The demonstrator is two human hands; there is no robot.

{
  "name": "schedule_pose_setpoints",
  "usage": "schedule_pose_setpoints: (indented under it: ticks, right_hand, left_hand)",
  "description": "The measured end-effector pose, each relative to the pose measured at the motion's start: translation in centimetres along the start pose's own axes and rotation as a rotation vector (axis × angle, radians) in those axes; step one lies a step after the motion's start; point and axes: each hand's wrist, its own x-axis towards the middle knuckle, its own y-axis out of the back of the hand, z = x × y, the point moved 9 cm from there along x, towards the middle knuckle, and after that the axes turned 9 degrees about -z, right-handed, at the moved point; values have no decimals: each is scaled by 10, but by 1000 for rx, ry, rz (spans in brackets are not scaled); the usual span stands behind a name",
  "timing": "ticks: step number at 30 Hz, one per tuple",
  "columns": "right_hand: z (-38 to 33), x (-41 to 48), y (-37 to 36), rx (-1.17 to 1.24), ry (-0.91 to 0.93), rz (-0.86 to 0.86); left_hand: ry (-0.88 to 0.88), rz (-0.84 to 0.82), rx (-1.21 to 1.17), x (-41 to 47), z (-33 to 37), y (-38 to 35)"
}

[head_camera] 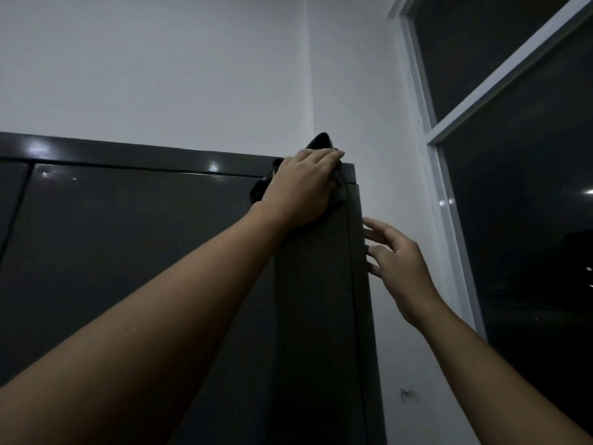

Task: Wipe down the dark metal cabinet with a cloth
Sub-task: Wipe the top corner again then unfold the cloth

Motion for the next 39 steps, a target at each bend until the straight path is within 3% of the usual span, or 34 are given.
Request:
schedule_pose_setpoints:
  ticks: [4,7,12,18,21,24,28,34,39]
  right_hand:
    - [12,-13,15,-27,-95,-62]
    - [20,-24,33,-80,-133,12]
    - [21,-37,58,-113,-150,157]
    - [-4,-43,32,-355,-70,-17]
    - [-6,-50,19,-335,-48,-72]
    - [-4,-57,10,-260,-15,-96]
    - [-7,-57,-13,-371,14,-138]
    - [-11,-48,-35,-273,24,-158]
    - [2,-45,-21,-131,6,-100]
  left_hand:
    - [-117,-43,3,-3,22,-16]
    - [-252,-149,-28,-30,50,-33]
    - [-325,-290,-98,-102,88,-62]
    - [-427,-468,-96,-160,115,-85]
    - [-375,-408,-105,-140,103,-72]
    - [-256,-229,-132,-103,79,-56]
    - [-135,-58,-150,-46,51,-34]
    - [-141,-72,-151,24,19,-6]
    - [-123,-28,-46,13,29,-10]
